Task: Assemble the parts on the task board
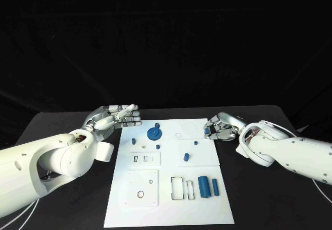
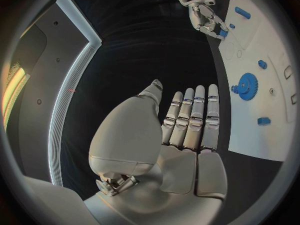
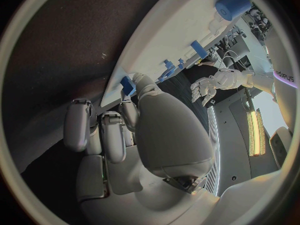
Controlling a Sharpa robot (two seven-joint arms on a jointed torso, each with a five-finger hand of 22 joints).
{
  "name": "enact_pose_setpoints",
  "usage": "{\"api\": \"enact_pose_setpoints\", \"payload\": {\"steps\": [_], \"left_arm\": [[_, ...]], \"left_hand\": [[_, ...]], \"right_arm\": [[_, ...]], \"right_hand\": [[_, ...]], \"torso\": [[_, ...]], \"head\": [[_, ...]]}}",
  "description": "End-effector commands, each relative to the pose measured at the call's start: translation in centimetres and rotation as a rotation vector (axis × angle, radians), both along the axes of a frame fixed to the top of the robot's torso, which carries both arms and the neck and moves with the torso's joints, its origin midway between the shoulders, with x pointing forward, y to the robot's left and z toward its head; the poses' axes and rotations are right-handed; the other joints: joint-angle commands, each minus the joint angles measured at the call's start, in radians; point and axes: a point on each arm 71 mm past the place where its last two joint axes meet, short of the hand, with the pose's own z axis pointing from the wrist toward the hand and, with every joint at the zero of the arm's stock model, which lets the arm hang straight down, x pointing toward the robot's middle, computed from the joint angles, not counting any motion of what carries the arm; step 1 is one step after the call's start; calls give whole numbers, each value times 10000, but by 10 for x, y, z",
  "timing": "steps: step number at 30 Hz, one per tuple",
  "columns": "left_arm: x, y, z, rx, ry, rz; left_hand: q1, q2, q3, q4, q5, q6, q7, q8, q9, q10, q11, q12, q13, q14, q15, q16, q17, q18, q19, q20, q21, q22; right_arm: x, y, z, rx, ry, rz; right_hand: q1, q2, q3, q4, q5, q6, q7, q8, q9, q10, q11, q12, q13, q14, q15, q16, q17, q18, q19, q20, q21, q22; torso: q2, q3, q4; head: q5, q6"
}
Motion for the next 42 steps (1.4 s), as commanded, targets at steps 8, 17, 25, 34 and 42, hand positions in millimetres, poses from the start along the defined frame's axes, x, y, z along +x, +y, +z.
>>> {"api": "enact_pose_setpoints", "payload": {"steps": [8,17,25,34,42], "left_arm": [[-1,-2,1,-54,-73,-187],[-1,-1,1,-48,-70,-175],[-1,-1,1,-43,-68,-166],[1,0,0,-25,-64,-122],[5,1,-2,8,-56,-54]], "left_hand": [[111,0,-32,-18,47,30,79,-46,-16,59,13,-30,-10,33,60,-56,5,55,51,16,-53,-17],[111,0,-32,-18,47,30,79,-46,-16,59,13,-30,-10,33,60,-56,5,55,51,16,-53,-17],[111,0,-32,-18,47,30,79,-46,-16,59,13,-30,-10,33,60,-56,5,55,51,16,-53,-17],[111,0,-32,-18,47,30,79,-46,-16,59,13,-30,-10,33,60,-56,5,55,51,16,-53,-17],[111,0,-32,-18,47,30,79,-46,-16,59,13,-30,-10,33,60,-56,5,55,51,16,-53,-17]], "right_arm": [[0,-1,0,4,-129,-14],[-1,-1,2,84,-257,-16],[-5,7,6,257,-378,98],[-19,42,30,513,-528,861],[-35,107,43,353,-650,2188]], "right_hand": [[200,486,393,-36,-527,408,-203,279,113,131,-210,105,117,818,-173,31,1743,-47,109,-78,108,98],[314,674,681,-125,-782,669,-368,536,234,216,-338,149,192,826,-285,41,1770,-72,184,-177,180,207],[330,671,721,-153,-806,672,-380,563,249,218,-352,143,190,827,-300,43,1775,-77,197,-194,193,226],[329,644,747,-172,-821,622,-367,557,250,177,-349,94,139,826,-306,39,1769,-97,250,-207,255,298],[333,650,765,-179,-830,619,-369,564,253,196,-351,114,168,838,-307,62,1820,-127,330,-211,353,402]], "torso": [[0,4,0],[1,4,-1],[-13,0,-13],[-66,-27,-12],[-190,-46,-31]], "head": [[-11,-10],[-6,-33],[12,-46],[111,-93],[431,-244]]}}
